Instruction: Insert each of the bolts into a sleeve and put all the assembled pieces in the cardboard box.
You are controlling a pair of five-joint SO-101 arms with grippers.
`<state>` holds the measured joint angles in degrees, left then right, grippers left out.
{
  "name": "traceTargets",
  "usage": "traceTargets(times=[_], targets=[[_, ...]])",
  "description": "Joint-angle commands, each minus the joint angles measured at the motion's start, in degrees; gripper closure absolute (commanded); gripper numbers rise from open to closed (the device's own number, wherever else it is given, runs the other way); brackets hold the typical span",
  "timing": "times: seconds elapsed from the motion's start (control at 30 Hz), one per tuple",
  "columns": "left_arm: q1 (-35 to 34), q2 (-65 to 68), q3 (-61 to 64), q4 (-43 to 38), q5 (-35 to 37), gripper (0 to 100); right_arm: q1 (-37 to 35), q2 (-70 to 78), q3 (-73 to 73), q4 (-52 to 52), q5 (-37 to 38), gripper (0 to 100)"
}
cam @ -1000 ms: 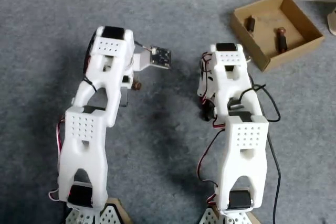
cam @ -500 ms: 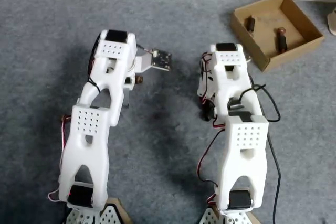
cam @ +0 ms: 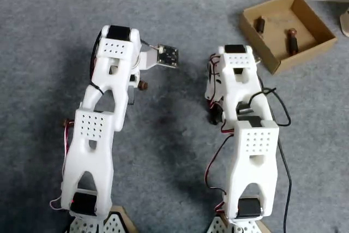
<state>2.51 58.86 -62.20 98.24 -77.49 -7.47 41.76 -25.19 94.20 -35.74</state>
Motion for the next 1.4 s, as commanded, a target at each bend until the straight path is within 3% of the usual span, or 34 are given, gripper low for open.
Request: traceTargets(times=[0.0, 0.3, 0.47, 0.67, 0.77, 0.87, 0.97, 1.23, 1.37], targets=[[0.5, 0.7, -2.2, -3.5, -17.3, 74, -0.5, -0.7, -0.4, -1.9, 0.6, 99.4], [0.4, 8.0, -6.6, -3.4, -17.1, 74, -0.5, -0.7, -0.4, -1.9, 0.6, 99.4], [0.3, 8.8, -6.4, 2.2, -17.1, 74, -0.5, -0.7, -0.4, -1.9, 0.6, 99.4], [-0.3, 8.7, -2.2, 2.6, -17.0, 75, -0.5, -0.7, -0.3, -1.9, 0.6, 99.4], [-0.9, 8.7, -1.5, 2.6, -17.0, 82, -0.5, -0.7, -0.3, -1.9, 0.6, 99.4], [-1.5, 8.7, -1.5, 2.6, -17.0, 100, -0.5, -0.7, -0.3, -1.9, 0.6, 99.4], [-1.6, 8.8, -1.4, 2.6, -16.9, 96, -0.5, -0.7, -0.3, -1.9, 0.6, 99.4], [-1.6, 8.5, -1.4, 2.6, -9.3, 99, -0.5, -0.7, -0.3, -1.9, 0.6, 99.4], [-1.6, 7.5, -1.9, 2.7, -1.8, 99, -0.5, -0.7, -0.3, -1.9, 0.6, 99.4]])
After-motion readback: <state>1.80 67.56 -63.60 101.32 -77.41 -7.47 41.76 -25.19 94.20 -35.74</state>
